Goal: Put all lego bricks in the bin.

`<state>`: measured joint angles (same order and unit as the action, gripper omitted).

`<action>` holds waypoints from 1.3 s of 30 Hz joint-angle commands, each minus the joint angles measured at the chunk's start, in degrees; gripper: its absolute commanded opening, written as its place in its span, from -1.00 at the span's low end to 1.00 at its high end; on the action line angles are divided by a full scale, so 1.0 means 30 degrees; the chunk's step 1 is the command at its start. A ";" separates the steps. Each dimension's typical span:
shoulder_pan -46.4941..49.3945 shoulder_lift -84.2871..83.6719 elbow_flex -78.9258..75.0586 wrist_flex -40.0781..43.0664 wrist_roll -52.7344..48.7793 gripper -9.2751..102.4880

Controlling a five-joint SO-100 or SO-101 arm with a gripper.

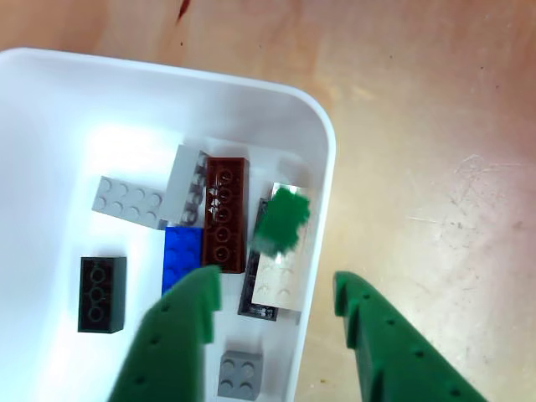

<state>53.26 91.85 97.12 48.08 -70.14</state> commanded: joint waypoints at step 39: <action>-1.8340 -1.1191 -1.0312 0.7676 0.7998 -0.42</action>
<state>-0.53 56.78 68.99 71.19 -46.41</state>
